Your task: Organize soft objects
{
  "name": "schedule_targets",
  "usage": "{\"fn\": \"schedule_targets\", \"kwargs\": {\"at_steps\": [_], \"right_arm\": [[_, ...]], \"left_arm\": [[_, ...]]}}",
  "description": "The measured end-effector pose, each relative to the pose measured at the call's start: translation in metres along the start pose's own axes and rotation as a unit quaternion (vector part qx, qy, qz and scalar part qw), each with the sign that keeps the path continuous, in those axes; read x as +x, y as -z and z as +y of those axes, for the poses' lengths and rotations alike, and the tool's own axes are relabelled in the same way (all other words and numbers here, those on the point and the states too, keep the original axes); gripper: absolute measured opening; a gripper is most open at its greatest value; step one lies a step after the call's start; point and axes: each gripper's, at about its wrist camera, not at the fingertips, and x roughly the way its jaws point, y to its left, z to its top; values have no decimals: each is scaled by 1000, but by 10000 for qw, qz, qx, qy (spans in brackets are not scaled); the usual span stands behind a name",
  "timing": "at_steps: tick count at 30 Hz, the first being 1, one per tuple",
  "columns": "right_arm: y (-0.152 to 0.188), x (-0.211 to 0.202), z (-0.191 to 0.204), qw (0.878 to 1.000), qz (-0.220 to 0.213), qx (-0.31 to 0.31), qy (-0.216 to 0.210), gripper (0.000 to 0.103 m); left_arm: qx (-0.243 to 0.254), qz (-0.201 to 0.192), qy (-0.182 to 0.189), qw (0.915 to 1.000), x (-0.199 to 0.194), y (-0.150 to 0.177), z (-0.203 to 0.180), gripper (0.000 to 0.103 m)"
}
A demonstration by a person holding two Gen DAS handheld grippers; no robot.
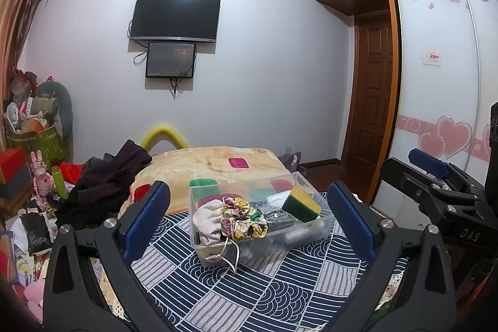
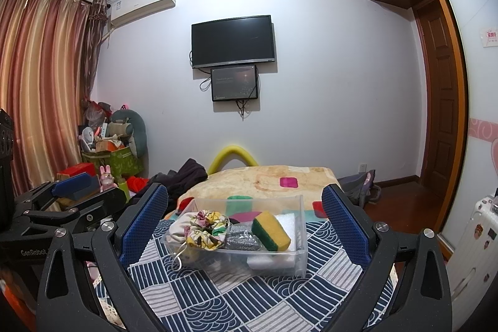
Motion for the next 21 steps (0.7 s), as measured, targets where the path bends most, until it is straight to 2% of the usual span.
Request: {"fn": "schedule_targets", "kwargs": {"at_steps": [12, 21], "right_arm": [[1, -2, 3, 10000, 26, 11, 9, 100], [2, -2, 4, 10000, 66, 46, 14, 100]], "left_arm": [[112, -43, 72, 9999, -7, -1, -6, 102], [44, 65, 166, 9998, -5, -3, -4, 102]]}}
